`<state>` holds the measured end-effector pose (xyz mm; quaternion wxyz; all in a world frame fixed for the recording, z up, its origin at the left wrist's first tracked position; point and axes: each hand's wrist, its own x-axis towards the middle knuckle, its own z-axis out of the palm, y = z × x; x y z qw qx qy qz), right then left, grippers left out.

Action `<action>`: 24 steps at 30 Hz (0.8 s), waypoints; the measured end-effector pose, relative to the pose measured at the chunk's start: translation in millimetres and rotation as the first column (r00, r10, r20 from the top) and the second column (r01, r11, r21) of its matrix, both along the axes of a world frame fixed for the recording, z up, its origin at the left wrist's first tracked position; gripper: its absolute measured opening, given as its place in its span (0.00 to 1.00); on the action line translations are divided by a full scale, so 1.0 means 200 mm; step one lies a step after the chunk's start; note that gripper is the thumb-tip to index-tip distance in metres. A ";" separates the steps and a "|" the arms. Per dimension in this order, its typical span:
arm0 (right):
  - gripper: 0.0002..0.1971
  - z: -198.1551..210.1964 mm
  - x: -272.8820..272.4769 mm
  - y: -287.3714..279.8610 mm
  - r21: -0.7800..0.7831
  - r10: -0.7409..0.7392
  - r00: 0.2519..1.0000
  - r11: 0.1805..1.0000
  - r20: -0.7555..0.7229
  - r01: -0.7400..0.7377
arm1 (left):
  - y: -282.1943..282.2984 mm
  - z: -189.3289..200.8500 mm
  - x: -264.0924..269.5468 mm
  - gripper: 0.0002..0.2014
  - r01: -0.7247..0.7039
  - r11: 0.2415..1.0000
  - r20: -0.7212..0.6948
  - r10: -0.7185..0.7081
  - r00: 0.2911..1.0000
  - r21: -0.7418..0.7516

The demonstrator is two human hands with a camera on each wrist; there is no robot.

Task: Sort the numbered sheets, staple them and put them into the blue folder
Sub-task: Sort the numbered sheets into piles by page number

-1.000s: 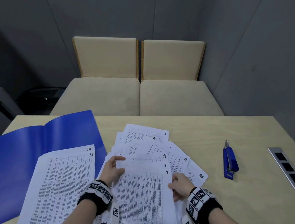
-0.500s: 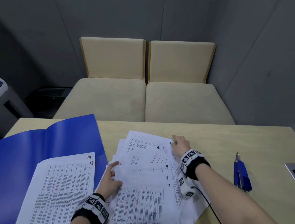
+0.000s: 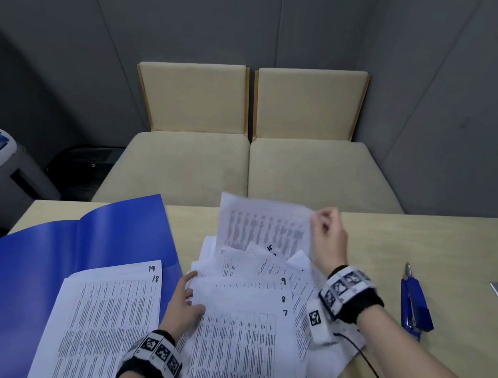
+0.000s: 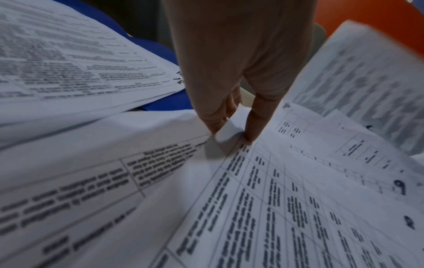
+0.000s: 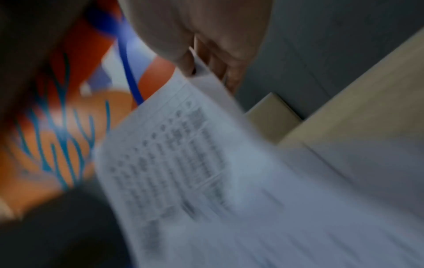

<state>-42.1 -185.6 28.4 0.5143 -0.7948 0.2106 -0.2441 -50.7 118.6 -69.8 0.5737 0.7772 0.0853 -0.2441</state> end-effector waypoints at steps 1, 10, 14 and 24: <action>0.04 0.09 -0.02 -0.02 0.057 -0.055 0.995 0.997 0.079 0.051 | 0.00 0.01 0.00 0.37 -0.013 1.000 -0.005 0.013 1.000 -0.001; 0.07 0.83 -0.27 -0.22 0.410 -0.197 0.795 0.910 0.573 -0.070 | 0.01 -0.04 0.01 0.37 -0.085 0.996 -0.030 0.084 0.996 -0.021; 0.10 0.79 -0.31 -0.28 0.474 -0.260 0.858 0.880 0.443 0.022 | -0.01 0.02 0.00 0.30 -0.087 0.996 -0.011 0.087 0.996 0.003; 0.06 -0.32 -0.56 0.03 0.509 0.271 0.848 0.861 -0.456 -0.001 | 0.01 0.02 0.01 0.25 -0.137 0.986 -0.024 0.135 0.991 -0.093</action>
